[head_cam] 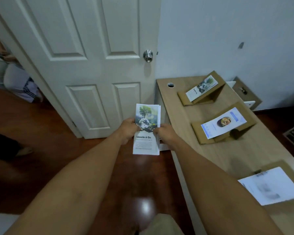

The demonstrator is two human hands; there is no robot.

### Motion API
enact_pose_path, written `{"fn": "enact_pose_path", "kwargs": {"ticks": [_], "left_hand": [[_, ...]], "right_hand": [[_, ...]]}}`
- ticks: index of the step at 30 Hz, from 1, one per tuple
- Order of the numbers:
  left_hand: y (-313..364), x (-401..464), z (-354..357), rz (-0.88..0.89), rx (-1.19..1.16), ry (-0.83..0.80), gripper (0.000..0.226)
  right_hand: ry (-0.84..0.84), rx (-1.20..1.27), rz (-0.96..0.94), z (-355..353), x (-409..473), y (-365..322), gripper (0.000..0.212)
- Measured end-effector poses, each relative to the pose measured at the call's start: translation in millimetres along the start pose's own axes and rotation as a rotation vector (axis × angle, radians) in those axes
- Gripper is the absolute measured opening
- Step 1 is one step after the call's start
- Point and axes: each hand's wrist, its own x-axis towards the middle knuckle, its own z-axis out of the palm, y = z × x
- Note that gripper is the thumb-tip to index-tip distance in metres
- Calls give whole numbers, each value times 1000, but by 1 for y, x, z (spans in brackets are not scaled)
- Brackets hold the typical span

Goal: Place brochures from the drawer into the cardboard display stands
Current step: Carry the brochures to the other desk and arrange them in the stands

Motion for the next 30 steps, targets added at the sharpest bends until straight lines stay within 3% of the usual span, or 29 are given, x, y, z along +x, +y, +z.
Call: {"fn": "enact_pose_path", "kwargs": {"ticks": [12, 30], "left_hand": [[63, 143, 18, -16, 76, -110, 31], [169, 354, 124, -24, 173, -299, 26]], "right_hand": [[122, 73, 43, -36, 111, -45, 26], [269, 138, 73, -159, 280, -101, 28]]}}
